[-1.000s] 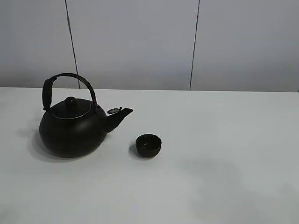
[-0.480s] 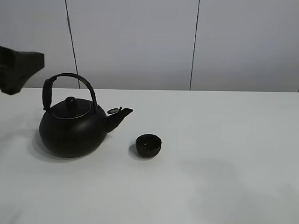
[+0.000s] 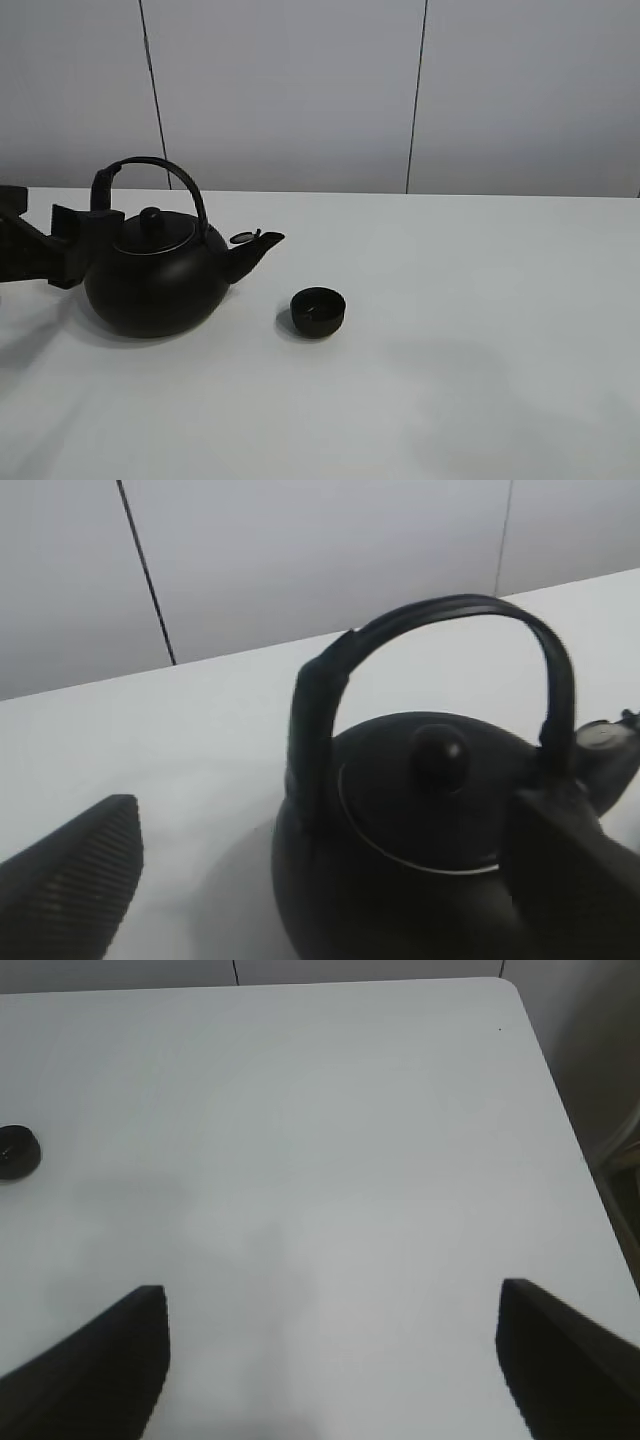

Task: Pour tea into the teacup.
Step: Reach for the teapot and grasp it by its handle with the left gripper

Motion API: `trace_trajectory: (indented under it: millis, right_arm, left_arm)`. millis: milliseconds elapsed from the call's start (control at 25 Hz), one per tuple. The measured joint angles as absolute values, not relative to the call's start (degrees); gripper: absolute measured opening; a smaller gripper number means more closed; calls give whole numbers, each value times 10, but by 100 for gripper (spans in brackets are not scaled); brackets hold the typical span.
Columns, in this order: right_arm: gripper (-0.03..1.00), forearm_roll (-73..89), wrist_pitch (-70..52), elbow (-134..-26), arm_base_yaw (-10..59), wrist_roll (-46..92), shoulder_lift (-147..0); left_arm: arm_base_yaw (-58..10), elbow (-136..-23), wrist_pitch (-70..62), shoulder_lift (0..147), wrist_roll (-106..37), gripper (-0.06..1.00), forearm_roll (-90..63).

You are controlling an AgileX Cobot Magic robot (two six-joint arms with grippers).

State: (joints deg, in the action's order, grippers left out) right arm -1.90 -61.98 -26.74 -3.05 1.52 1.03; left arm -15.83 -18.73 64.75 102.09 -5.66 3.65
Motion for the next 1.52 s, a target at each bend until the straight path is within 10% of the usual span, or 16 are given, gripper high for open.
trace_trajectory:
  millis: [1520]
  right_arm:
    - [61, -19, -620, -267, -30, 15, 10]
  left_arm:
    - [-90, -337, 637, 1133, -25, 68, 113]
